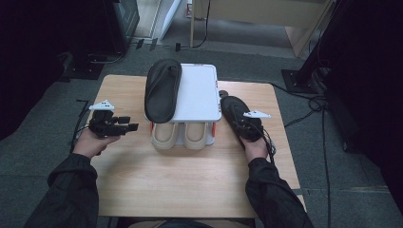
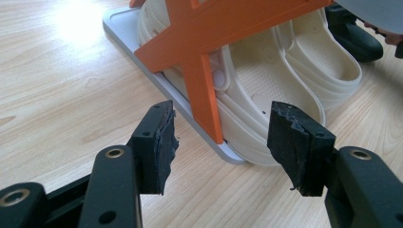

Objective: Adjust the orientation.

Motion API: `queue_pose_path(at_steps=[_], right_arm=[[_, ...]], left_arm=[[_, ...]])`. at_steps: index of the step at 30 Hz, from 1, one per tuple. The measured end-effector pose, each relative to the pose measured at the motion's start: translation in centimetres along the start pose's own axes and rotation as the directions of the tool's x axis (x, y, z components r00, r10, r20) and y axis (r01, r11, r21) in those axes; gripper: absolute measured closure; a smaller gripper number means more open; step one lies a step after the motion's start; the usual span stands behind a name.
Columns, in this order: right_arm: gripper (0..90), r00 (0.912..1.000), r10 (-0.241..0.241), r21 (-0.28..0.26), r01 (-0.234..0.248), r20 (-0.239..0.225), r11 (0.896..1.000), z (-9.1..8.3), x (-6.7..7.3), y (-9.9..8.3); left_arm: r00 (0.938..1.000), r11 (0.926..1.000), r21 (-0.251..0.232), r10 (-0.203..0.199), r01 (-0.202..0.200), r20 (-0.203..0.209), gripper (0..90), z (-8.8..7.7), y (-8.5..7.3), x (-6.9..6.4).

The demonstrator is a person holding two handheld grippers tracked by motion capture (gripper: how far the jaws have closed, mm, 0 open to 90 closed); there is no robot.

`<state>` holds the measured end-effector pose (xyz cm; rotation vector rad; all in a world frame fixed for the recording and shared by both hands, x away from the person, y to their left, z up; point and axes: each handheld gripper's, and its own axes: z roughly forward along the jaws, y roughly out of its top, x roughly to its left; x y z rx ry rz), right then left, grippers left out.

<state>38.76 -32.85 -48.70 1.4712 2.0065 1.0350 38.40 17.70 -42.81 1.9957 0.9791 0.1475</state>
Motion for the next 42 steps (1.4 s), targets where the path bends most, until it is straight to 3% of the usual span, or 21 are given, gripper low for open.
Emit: queue_pose_path(at_steps=[5,11,15,29,42], right_arm=[[71.7,0.9996,0.020,0.007,-0.020,-0.021,1.000,1.0,-0.6,0.7],[73.3,0.9993,0.020,0.020,-0.019,-0.032,1.000,2.2,-0.5,1.3],[79.5,0.9994,0.018,0.037,-0.017,-0.029,0.999,2.6,-0.3,1.3],[81.1,0.9970,0.074,0.064,-0.072,-0.022,0.995,1.8,-0.6,2.1],[80.8,0.9962,0.086,0.062,-0.085,-0.017,0.994,0.2,-0.5,3.3]], left_arm=[[1.0000,1.0000,0.002,0.002,-0.002,-0.001,42.2,-0.1,-0.2,0.0],[1.0000,1.0000,-0.001,0.001,-0.001,-0.003,42.2,-0.2,-0.3,0.0],[1.0000,1.0000,-0.001,0.000,0.000,-0.004,42.2,-0.2,-0.3,0.0],[1.0000,1.0000,0.007,0.007,-0.007,-0.002,42.5,-0.1,-0.3,0.0],[1.0000,1.0000,0.003,0.003,-0.003,-0.001,42.4,-0.1,-0.3,0.0]])
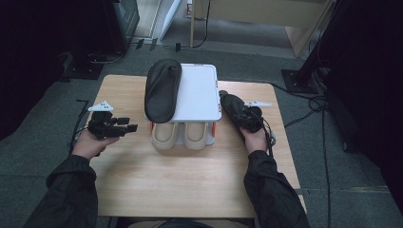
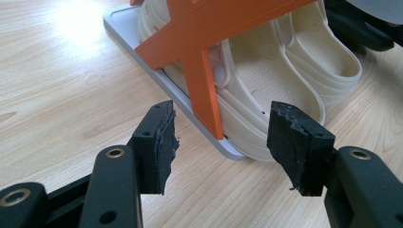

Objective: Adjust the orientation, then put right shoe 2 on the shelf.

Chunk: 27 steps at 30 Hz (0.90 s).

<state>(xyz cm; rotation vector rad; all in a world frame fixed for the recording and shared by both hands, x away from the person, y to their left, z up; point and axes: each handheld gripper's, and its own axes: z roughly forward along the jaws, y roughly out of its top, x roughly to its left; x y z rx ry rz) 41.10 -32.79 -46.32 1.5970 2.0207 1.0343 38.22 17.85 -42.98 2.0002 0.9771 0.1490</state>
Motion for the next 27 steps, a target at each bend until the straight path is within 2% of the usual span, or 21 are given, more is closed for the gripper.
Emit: queue_pose_path(at_steps=[6,9,11,18,27], right_arm=[[80.7,0.9999,0.012,-0.042,-0.012,-0.011,0.999,-2.0,0.4,1.5],[80.8,0.9999,-0.011,-0.056,0.011,-0.006,0.998,-2.9,0.8,2.2],[80.7,0.9997,-0.025,-0.055,0.025,-0.002,0.998,-3.3,1.0,2.6],[80.7,0.9998,-0.019,-0.054,0.019,-0.002,0.998,-4.9,1.6,4.5],[80.7,1.0000,0.006,-0.045,-0.006,0.004,0.999,-7.3,2.3,8.4]], left_arm=[[1.0000,1.0000,0.001,-0.001,0.001,0.002,42.3,0.1,0.0,0.0],[1.0000,1.0000,-0.002,-0.003,0.003,0.003,42.3,0.0,0.1,0.0],[1.0000,1.0000,-0.002,-0.002,0.002,0.004,42.3,0.0,0.1,0.0],[0.9999,1.0000,-0.006,-0.008,0.008,0.006,42.3,0.0,0.1,0.0],[0.9999,0.9999,-0.011,-0.009,0.009,0.011,42.3,0.0,0.2,0.1]])
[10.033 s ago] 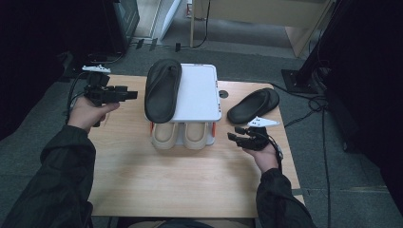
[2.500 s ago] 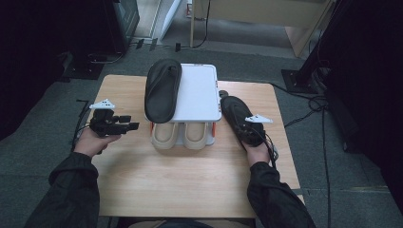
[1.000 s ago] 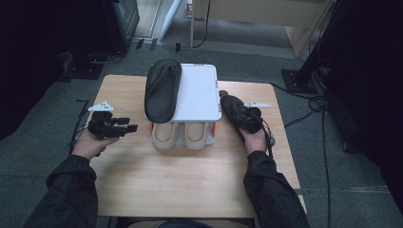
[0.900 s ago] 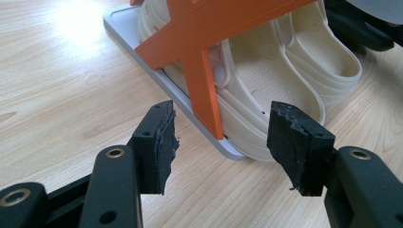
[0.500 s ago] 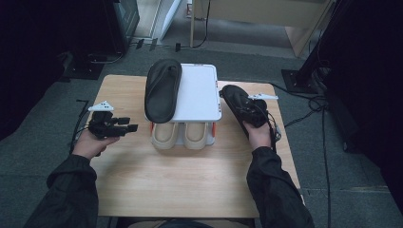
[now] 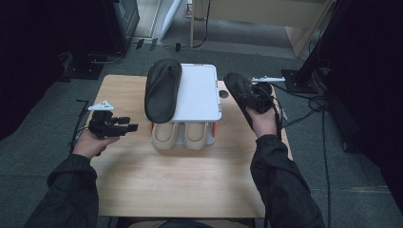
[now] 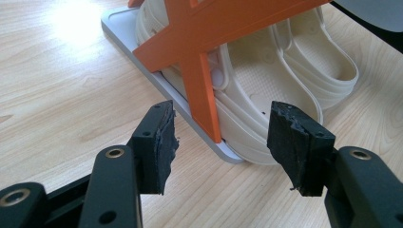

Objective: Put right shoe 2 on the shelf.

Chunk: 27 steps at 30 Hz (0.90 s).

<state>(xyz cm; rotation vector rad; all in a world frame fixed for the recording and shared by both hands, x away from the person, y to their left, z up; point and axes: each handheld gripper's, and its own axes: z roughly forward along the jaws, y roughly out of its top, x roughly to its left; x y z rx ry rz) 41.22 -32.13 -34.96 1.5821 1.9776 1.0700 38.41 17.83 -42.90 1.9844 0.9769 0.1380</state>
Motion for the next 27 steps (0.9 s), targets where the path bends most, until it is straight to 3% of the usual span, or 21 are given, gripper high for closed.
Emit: queue_pose_path(at_steps=[5,12,18,27], right_arm=[[80.7,1.0000,0.001,-0.011,-0.001,0.004,1.000,-0.9,1.3,2.3],[79.9,0.9989,-0.044,-0.015,0.044,-0.014,0.999,-0.7,4.7,5.0],[79.6,0.9964,-0.084,0.001,0.084,-0.016,0.996,0.5,7.4,6.3],[78.9,0.9926,-0.116,0.028,0.117,-0.035,0.993,3.2,10.8,6.7]], left_arm=[[1.0000,1.0000,-0.007,-0.005,0.005,-0.001,42.3,-0.2,0.0,0.1],[1.0000,0.9999,-0.016,-0.006,0.006,-0.001,42.3,-0.4,0.0,0.2],[1.0000,0.9997,-0.022,-0.005,0.005,0.000,42.3,-0.5,0.0,0.3],[1.0000,0.9996,-0.028,-0.002,0.002,0.008,42.3,-0.5,0.1,0.3]])
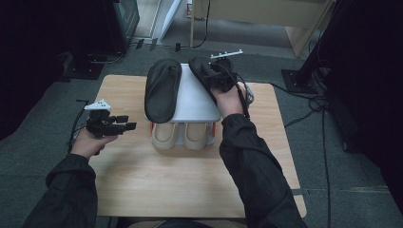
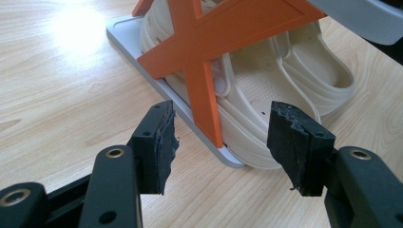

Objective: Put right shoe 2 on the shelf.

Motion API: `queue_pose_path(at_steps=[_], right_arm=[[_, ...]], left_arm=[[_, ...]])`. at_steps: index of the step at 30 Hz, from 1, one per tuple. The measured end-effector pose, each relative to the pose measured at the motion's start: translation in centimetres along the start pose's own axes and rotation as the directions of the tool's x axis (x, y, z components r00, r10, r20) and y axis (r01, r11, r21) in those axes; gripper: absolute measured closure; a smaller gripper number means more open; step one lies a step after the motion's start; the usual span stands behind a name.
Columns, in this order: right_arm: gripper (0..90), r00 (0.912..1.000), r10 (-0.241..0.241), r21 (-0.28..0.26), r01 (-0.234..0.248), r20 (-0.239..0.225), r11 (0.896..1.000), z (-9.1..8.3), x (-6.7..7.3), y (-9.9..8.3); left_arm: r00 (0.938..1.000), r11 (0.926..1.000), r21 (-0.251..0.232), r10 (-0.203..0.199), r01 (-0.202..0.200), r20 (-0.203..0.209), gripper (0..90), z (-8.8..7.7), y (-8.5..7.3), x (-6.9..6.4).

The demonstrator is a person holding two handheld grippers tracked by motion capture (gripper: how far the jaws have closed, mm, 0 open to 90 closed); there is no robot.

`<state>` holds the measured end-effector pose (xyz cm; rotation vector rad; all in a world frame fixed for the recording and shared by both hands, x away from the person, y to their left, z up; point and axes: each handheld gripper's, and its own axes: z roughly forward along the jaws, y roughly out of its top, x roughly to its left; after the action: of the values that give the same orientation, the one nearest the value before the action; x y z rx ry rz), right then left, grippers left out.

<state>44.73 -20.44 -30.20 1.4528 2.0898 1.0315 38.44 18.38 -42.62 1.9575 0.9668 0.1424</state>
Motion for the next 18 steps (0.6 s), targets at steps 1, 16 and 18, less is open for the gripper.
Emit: queue_pose_path(at_steps=[1,16,18], right_arm=[[79.0,1.0000,-0.003,0.009,0.003,0.001,1.000,0.4,0.3,0.1],[68.2,0.9954,-0.089,-0.031,0.088,-0.034,0.996,0.5,1.4,-0.4],[68.4,0.9955,-0.075,-0.055,0.071,-0.059,0.996,-0.2,0.9,-0.7]], left_arm=[[1.0000,1.0000,-0.001,0.000,0.000,0.001,42.3,0.0,0.0,0.0],[1.0000,0.9999,0.013,0.009,-0.009,0.003,42.3,0.2,0.0,-0.1],[1.0000,0.9999,0.013,0.009,-0.009,0.002,42.3,0.2,0.0,-0.2]])
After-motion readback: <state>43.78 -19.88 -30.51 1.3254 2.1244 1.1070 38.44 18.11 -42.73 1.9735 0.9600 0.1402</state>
